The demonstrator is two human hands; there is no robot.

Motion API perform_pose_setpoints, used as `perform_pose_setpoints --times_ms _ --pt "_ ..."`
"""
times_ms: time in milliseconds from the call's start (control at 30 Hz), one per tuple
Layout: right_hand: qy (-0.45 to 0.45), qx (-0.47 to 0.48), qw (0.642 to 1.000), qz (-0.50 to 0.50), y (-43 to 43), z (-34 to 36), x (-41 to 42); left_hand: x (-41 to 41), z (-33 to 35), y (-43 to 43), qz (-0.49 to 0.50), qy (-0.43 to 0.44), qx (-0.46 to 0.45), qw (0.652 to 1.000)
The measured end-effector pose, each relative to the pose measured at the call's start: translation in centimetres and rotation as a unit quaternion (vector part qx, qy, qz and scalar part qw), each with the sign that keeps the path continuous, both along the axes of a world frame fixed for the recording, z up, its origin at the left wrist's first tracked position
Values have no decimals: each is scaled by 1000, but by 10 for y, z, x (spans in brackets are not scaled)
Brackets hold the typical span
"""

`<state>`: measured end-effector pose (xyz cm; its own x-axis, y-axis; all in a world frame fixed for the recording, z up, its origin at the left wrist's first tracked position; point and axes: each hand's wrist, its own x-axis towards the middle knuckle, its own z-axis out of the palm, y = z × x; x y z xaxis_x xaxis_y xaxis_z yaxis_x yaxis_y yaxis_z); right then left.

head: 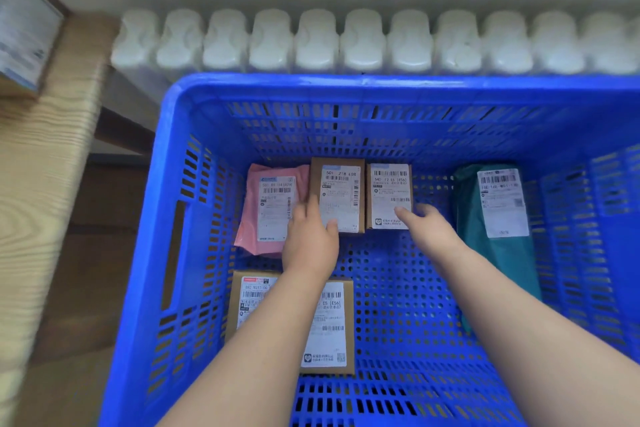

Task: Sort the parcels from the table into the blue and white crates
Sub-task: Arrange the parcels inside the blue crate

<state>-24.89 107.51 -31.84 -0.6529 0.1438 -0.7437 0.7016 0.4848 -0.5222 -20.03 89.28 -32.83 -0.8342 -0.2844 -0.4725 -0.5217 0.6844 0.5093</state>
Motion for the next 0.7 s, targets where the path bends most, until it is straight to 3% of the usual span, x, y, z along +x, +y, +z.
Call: perform_pose_setpoints --times_ms 200,400,567,700 --pt "-6 2 998 58 -13 68 33 33 63 0 -95 -41 -24 994" --pt "15 -4 991 136 -35 129 64 67 130 -13 -108 -42 -68 991" --pt "60 -7 966 252 -63 174 76 96 180 -30 -31 40 -100 994" --pt "115 0 939 325 -89 210 76 127 211 -53 84 123 -115 982"
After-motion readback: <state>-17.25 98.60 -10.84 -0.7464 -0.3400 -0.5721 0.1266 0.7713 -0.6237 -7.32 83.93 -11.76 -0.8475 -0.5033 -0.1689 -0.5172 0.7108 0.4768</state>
